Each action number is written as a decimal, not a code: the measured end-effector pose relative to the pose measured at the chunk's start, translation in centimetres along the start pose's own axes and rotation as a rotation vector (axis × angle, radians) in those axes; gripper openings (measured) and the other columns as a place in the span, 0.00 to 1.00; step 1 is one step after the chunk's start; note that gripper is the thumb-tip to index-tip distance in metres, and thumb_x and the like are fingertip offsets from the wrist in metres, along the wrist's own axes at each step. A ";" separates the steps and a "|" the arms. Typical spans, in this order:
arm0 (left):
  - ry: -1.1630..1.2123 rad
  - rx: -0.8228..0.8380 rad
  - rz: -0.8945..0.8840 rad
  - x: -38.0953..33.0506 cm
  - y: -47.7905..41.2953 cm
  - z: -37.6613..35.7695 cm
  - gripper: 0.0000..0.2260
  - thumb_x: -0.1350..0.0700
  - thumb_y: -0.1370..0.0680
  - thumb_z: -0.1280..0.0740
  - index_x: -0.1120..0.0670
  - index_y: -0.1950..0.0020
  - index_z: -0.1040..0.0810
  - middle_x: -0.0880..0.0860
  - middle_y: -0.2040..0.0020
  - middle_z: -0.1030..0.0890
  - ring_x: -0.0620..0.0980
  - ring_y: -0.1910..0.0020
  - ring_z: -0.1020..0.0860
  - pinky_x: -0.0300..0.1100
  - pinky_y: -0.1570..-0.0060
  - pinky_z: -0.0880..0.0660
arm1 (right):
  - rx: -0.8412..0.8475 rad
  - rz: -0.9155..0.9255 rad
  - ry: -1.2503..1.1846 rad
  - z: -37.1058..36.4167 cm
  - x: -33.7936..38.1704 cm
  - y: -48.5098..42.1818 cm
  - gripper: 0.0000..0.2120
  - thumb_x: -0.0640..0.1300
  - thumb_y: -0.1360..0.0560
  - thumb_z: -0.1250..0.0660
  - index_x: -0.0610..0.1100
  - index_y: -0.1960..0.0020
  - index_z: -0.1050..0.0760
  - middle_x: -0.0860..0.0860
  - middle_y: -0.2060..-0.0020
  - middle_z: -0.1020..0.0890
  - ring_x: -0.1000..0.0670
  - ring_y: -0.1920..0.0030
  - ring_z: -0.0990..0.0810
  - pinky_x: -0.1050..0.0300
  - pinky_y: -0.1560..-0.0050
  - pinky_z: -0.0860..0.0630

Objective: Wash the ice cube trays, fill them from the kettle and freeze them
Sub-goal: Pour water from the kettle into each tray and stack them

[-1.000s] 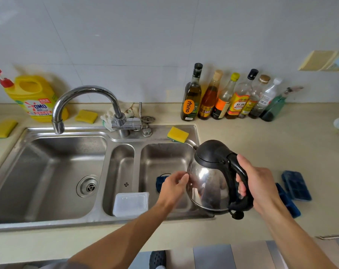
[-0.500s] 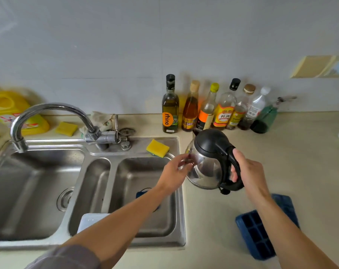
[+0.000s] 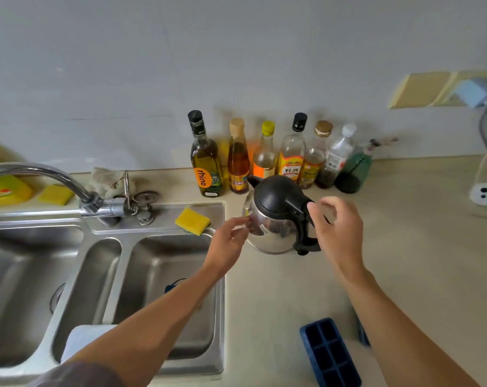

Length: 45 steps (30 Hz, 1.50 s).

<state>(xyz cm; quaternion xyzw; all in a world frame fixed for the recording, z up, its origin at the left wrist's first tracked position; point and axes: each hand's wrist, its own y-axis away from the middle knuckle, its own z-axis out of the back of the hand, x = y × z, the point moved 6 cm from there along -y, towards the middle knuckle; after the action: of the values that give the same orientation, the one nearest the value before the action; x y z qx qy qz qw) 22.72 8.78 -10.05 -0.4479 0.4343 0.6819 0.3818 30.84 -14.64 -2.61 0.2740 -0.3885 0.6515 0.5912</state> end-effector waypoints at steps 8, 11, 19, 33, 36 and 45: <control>-0.006 -0.003 0.061 4.8 3.7 7.1 0.08 0.59 0.17 0.36 0.51 0.45 0.18 0.50 0.52 0.15 0.50 0.50 0.17 0.45 0.50 0.19 | 0.216 0.204 -0.066 -6.1 7.7 6.5 0.07 0.46 0.21 0.29 0.43 0.54 0.21 0.50 0.57 0.20 0.54 0.57 0.20 0.56 0.56 0.21; -0.125 -0.079 0.079 7.9 6.3 14.3 0.06 0.56 0.17 0.35 0.50 0.46 0.18 0.50 0.55 0.15 0.49 0.55 0.17 0.45 0.53 0.19 | 0.469 0.153 -0.033 -12.0 9.6 11.1 0.08 0.50 0.20 0.31 0.45 0.52 0.20 0.53 0.59 0.18 0.55 0.58 0.19 0.54 0.57 0.20; -0.398 -0.292 0.274 17.3 15.5 33.0 0.04 0.54 0.19 0.33 0.47 0.49 0.18 0.44 0.60 0.16 0.41 0.63 0.18 0.36 0.62 0.24 | 0.864 -0.039 0.172 -27.3 10.6 25.5 0.08 0.53 0.21 0.33 0.49 0.52 0.21 0.55 0.59 0.17 0.54 0.57 0.19 0.54 0.55 0.21; -0.552 -0.132 0.357 22.1 18.9 34.3 0.12 0.52 0.19 0.32 0.54 0.37 0.19 0.53 0.44 0.16 0.52 0.48 0.18 0.40 0.49 0.24 | 1.028 -0.158 0.410 -33.3 9.3 33.7 0.08 0.52 0.20 0.32 0.49 0.55 0.25 0.53 0.63 0.20 0.54 0.63 0.22 0.60 0.66 0.30; -0.466 -0.170 0.351 21.4 18.4 34.1 0.08 0.53 0.19 0.32 0.52 0.41 0.20 0.50 0.51 0.16 0.47 0.55 0.19 0.41 0.54 0.23 | 0.988 -0.173 0.405 -32.7 9.7 32.6 0.09 0.52 0.20 0.34 0.46 0.52 0.23 0.50 0.59 0.17 0.49 0.58 0.19 0.50 0.56 0.21; -0.442 -0.041 0.263 17.4 10.1 26.7 0.06 0.57 0.20 0.31 0.47 0.50 0.27 0.45 0.58 0.20 0.45 0.58 0.20 0.35 0.63 0.26 | 0.778 -0.379 0.282 -29.2 4.4 24.2 0.04 0.45 0.17 0.36 0.48 0.49 0.23 0.52 0.59 0.17 0.53 0.67 0.15 0.54 0.62 0.16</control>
<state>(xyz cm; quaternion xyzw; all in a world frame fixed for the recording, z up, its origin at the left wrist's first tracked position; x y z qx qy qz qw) 0.71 32.69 -18.01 -0.2352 0.3808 0.8157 0.3664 9.36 12.11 -19.40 0.4505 0.0264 0.6603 0.6002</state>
